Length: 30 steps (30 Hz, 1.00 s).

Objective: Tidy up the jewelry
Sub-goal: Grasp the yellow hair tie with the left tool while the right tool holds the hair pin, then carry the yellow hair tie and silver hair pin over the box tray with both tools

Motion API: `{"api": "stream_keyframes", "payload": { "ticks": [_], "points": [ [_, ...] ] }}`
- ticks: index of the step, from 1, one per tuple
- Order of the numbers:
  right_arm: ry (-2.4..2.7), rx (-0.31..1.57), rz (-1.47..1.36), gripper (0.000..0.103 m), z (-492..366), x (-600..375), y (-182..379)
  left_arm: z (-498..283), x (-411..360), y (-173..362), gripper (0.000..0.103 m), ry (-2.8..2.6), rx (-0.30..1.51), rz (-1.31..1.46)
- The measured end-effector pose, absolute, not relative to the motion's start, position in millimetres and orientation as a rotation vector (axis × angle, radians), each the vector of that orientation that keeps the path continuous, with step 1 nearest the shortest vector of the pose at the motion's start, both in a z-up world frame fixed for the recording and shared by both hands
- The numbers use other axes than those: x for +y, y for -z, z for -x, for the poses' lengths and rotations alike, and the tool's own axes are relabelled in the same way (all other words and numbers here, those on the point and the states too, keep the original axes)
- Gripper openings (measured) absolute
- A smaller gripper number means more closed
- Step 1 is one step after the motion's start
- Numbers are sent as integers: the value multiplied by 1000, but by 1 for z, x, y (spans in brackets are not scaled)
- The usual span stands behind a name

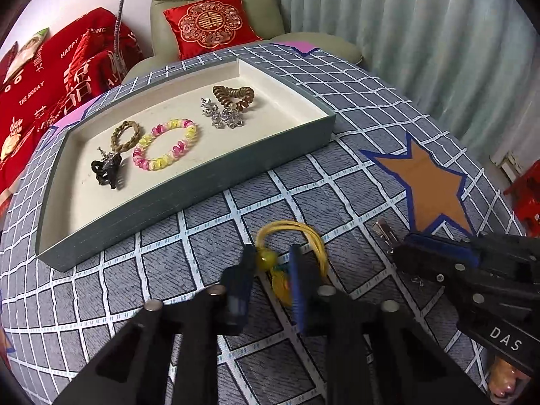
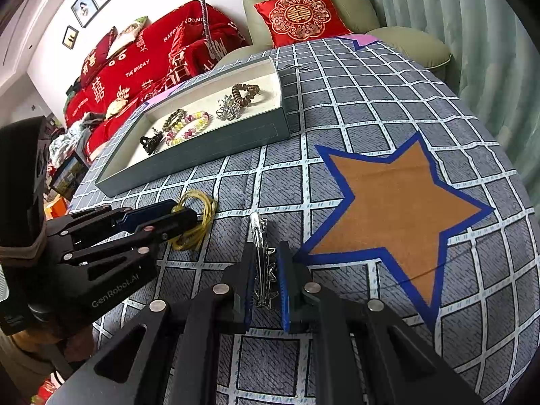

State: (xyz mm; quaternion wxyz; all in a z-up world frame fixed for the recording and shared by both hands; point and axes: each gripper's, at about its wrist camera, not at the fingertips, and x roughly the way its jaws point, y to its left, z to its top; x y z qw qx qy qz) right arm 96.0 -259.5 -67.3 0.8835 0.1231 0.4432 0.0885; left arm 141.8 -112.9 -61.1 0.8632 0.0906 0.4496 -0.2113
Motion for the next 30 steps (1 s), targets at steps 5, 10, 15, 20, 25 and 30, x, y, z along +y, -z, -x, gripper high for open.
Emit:
{"api": "stream_keyframes", "payload": {
  "ticks": [5, 10, 15, 20, 25, 30],
  "points": [
    [-174, 949, -228, 15, -98, -258, 66, -135, -96, 58, 23, 442, 934, -125],
    [-167, 990, -141, 23, -106, -244, 62, -128, -77, 53, 23, 422, 923, -80],
    [-145, 1013, -2, 24, -110, -228, 63, -124, -62, 48, 23, 403, 913, -44],
    [-145, 1009, 15, 19, -109, -225, 61, -120, -49, 43, 23, 386, 895, -25],
    [-185, 981, -92, 19, -109, -233, 47, -119, -37, 36, 23, 371, 881, 0],
    [-219, 955, -125, 19, -112, -231, 30, -119, -30, 28, 23, 361, 863, 8]
  ]
}}
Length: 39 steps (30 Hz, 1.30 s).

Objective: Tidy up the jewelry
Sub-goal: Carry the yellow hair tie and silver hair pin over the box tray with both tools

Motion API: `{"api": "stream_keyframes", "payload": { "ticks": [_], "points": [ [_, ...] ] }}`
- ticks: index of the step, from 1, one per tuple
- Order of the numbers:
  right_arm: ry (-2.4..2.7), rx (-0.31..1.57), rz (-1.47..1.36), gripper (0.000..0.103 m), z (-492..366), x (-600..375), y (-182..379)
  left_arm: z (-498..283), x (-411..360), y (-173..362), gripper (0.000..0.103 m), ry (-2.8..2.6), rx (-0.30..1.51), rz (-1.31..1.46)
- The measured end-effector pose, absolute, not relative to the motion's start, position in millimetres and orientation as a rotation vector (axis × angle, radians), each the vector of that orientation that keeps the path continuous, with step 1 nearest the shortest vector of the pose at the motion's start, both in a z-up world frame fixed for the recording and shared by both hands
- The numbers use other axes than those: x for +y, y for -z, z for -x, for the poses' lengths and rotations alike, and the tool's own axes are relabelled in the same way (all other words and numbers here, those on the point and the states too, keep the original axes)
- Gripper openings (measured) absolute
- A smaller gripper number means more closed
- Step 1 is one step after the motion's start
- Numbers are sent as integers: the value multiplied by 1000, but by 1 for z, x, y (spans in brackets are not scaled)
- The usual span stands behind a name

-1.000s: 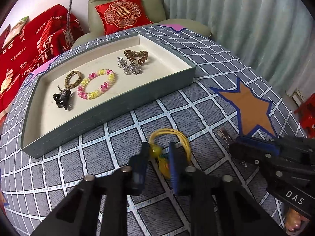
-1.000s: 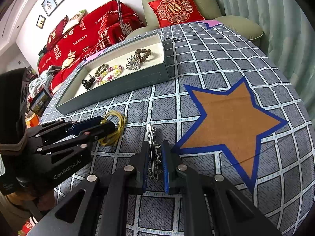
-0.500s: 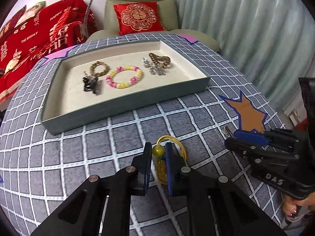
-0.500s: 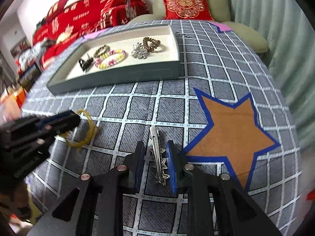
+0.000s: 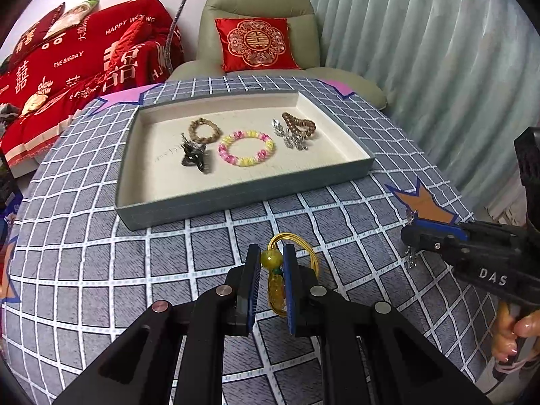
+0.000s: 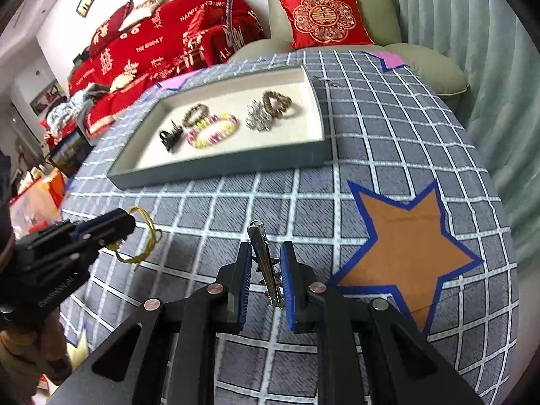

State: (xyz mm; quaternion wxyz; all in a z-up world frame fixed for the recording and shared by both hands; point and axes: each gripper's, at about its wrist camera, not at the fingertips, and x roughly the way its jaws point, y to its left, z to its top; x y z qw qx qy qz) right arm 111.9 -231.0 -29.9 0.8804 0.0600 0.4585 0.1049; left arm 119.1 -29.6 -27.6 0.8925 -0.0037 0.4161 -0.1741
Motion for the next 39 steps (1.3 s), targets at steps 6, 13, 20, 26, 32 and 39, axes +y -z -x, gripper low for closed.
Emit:
{"api": "stream_keyframes", "payload": {
  "ticks": [6, 13, 20, 26, 32, 39],
  "points": [
    [-252, 932, -150, 19, -115, -225, 16, -120, -27, 16, 23, 361, 839, 10],
    [-274, 920, -181, 19, -124, -223, 3, -125, -24, 4, 23, 356, 810, 11],
    [-285, 903, -194, 19, -144, -224, -9, -139, -19, -7, 23, 338, 787, 13],
    [-300, 897, -225, 19, -173, -224, -20, -167, -9, -19, 23, 304, 768, 41],
    [-315, 894, -240, 19, -210, -221, -26, -200, -5, -18, 23, 261, 764, 45],
    [-315, 919, -245, 19, -252, -211, -13, -240, -5, 4, 23, 206, 810, 32]
  ]
}}
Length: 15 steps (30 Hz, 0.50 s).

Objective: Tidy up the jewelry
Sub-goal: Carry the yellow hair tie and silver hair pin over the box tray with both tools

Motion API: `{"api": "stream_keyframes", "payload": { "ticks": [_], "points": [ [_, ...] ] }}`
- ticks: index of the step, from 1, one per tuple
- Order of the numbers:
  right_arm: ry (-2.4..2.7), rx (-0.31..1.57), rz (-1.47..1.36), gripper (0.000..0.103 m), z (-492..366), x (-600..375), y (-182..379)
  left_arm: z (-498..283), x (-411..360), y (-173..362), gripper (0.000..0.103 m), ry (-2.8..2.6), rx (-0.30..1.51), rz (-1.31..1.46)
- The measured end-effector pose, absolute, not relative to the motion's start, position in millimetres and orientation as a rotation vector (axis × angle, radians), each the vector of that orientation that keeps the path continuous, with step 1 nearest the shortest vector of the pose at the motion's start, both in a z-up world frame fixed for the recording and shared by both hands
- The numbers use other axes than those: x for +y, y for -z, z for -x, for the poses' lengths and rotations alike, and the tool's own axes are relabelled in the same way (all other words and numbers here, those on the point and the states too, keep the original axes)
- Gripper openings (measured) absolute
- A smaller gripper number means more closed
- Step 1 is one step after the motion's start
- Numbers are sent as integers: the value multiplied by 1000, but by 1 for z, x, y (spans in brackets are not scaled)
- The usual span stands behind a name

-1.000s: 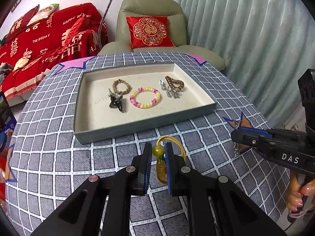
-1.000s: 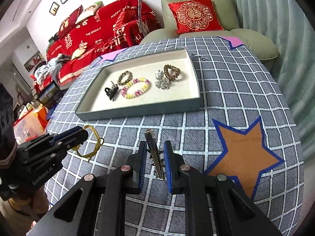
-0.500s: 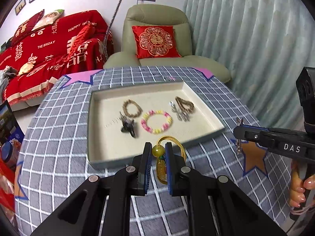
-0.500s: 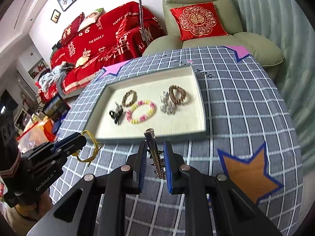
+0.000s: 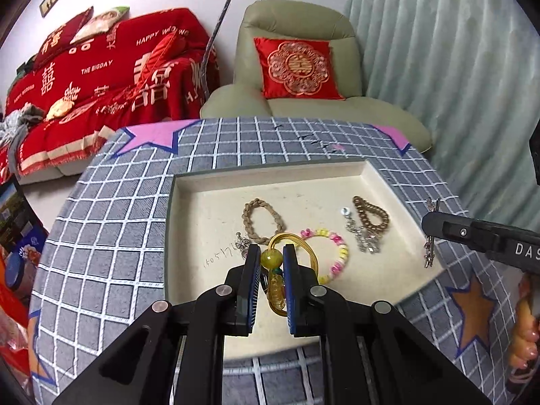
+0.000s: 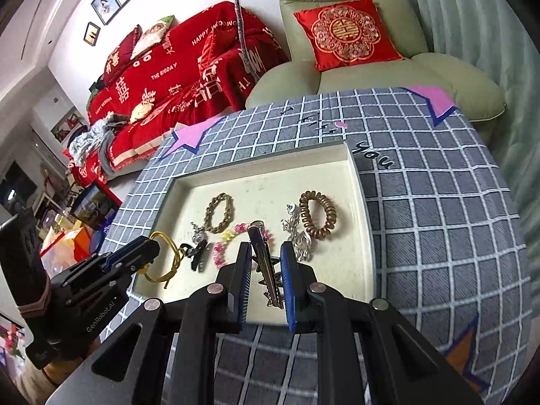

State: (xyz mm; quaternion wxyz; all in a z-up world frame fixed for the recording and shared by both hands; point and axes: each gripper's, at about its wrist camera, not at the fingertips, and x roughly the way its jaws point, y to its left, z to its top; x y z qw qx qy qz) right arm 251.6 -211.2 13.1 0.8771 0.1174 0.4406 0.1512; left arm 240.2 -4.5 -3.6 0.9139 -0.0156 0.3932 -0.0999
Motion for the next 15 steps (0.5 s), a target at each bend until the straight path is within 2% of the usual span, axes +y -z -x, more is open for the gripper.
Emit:
{"api": "stream_keyframes", "payload": {
  "ticks": [15],
  "points": [
    [-294, 1039, -237, 19, -283, -202, 48, -261, -19, 38, 23, 184, 878, -28]
  ]
}}
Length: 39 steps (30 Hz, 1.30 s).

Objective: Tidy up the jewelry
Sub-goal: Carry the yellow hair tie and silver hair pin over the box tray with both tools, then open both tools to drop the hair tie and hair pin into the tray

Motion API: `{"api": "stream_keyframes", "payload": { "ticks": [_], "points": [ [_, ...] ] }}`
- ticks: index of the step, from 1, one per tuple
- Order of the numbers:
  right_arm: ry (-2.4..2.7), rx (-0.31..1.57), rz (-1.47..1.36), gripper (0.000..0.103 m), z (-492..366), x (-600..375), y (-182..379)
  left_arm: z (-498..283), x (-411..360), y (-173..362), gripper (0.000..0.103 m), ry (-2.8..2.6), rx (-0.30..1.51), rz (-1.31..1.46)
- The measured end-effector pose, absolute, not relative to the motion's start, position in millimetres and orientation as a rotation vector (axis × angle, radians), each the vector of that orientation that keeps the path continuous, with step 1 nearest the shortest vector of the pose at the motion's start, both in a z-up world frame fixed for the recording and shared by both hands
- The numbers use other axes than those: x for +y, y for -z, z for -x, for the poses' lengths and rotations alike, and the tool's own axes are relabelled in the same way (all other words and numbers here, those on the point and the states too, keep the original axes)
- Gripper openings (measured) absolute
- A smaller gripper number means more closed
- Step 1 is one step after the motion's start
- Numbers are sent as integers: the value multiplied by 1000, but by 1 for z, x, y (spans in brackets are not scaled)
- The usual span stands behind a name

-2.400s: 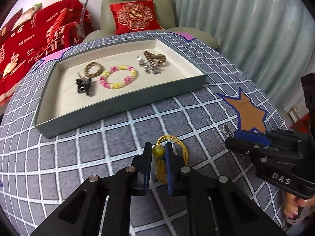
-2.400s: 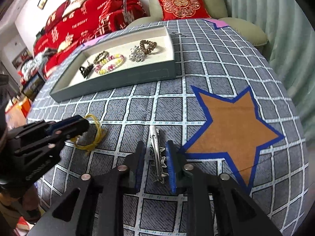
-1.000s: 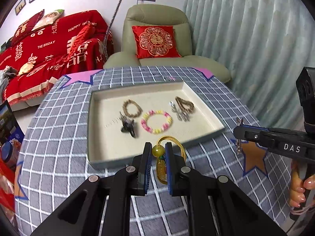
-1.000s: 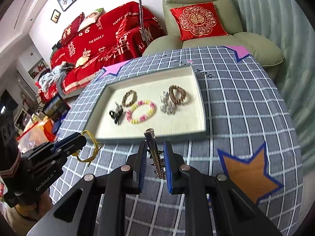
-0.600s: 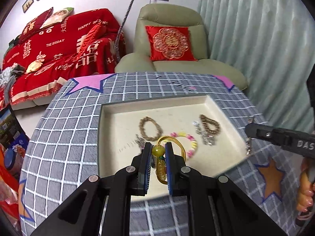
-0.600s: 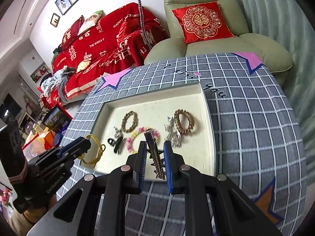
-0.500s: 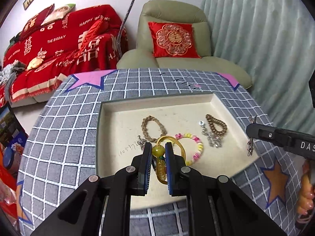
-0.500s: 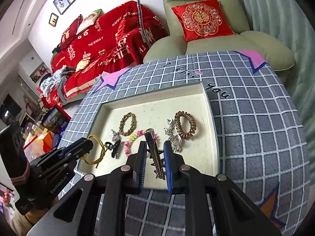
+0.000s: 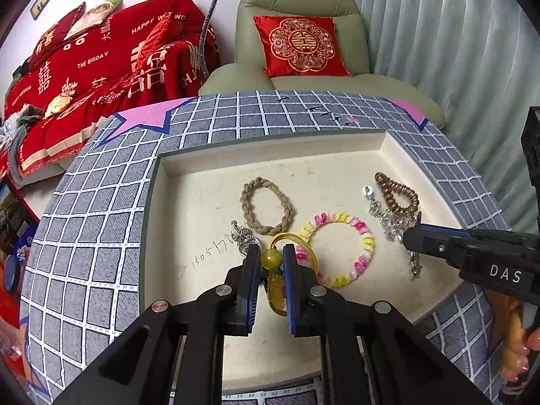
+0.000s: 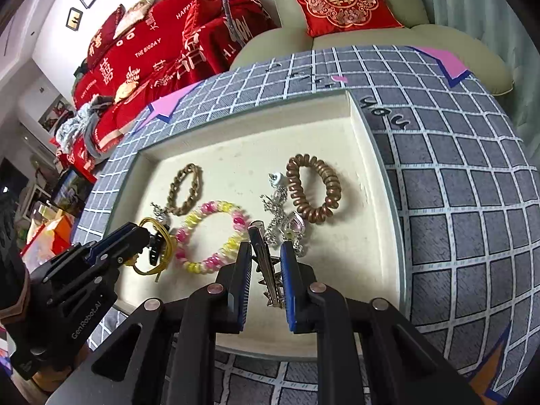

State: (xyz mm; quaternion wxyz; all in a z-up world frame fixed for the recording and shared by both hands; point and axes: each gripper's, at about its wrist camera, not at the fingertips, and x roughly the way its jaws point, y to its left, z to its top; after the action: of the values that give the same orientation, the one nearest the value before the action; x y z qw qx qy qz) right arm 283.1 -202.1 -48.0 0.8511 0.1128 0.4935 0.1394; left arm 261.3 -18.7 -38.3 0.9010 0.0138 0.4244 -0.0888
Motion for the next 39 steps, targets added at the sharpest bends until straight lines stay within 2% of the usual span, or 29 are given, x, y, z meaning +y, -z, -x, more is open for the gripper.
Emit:
{"api": "stream_keyframes", "payload": {
  "ticks": [14, 17, 20, 23, 27, 39],
  "points": [
    [-278, 1076, -213, 20, -291, -195, 61, -264, -25, 47, 23, 170, 898, -61],
    [-287, 1080, -214, 28, -292, -194, 60, -264, -26, 47, 23, 167, 901, -67],
    [-295, 1081, -228, 47, -292, -194, 58, -264, -25, 46, 23, 171, 910, -56],
    [-306, 1059, -252, 49, -290, -196, 53, -262, -23, 42, 23, 161, 904, -47],
    [-304, 1013, -270, 56, -284, -201, 41, -260, -21, 36, 23, 144, 885, -62],
    [-274, 980, -281, 56, -277, -209, 24, -260, -15, 30, 24, 151, 874, -9]
  ]
}}
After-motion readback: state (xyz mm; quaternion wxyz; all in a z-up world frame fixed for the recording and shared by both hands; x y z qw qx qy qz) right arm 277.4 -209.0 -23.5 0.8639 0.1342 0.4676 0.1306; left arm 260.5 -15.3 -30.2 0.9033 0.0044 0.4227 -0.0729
